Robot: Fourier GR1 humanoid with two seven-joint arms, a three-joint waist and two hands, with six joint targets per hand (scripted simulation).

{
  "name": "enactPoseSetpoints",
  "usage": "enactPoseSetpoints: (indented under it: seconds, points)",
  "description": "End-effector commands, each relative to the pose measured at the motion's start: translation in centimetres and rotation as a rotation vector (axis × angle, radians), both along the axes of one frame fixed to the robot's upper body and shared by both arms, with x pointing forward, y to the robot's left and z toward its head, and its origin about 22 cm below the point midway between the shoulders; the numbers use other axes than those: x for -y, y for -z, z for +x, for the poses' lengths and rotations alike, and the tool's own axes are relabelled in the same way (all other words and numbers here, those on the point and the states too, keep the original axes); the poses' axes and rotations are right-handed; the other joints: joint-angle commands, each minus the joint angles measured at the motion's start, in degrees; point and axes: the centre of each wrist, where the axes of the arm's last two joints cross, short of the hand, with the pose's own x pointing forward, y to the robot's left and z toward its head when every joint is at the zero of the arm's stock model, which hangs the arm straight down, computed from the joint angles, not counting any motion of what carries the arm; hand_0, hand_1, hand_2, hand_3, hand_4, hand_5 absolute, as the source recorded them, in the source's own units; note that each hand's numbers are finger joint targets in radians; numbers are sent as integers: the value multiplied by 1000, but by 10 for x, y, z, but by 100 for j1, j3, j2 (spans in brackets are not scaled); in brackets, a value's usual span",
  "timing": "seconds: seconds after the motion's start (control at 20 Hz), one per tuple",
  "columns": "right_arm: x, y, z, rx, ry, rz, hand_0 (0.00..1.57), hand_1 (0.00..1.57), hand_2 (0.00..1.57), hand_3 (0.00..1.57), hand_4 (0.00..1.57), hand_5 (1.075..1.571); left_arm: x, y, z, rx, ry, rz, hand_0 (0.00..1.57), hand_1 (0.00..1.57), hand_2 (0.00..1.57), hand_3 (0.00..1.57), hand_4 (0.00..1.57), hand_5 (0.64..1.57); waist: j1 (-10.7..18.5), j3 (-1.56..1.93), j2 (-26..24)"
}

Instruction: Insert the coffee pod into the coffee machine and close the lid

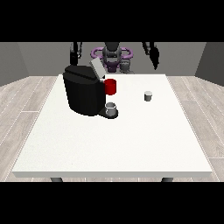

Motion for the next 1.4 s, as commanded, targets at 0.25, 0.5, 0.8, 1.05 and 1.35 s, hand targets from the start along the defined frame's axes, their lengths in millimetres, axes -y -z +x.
enactPoseSetpoints:
  seconds: [0.25,0.5,0.8,1.05,1.35]
  points:
    - [1,-10,15,91,-11,36,0,0,0,0,0,1571,-60,-36,21,125,238,427,0,0,0,0,0,1571,-414,-180,331]
    - [-23,-36,22,229,29,-107,0,0,0,0,0,1571,-108,-71,53,30,167,594,0,0,0,0,0,1571,-1117,-185,756]
    - [-48,-55,26,278,15,-122,0,0,0,0,0,1571,-136,-66,68,-36,187,725,0,0,0,0,0,1571,-1318,-186,1179]
    - [-40,-48,34,277,16,-94,0,0,0,0,0,1571,-129,-66,90,-47,210,775,0,0,0,0,0,1571,-1337,-180,1450]
    - [-66,-63,33,233,7,-128,0,0,0,0,0,1571,-129,-37,101,-104,226,832,0,0,0,0,0,1571,-1330,-185,1515]
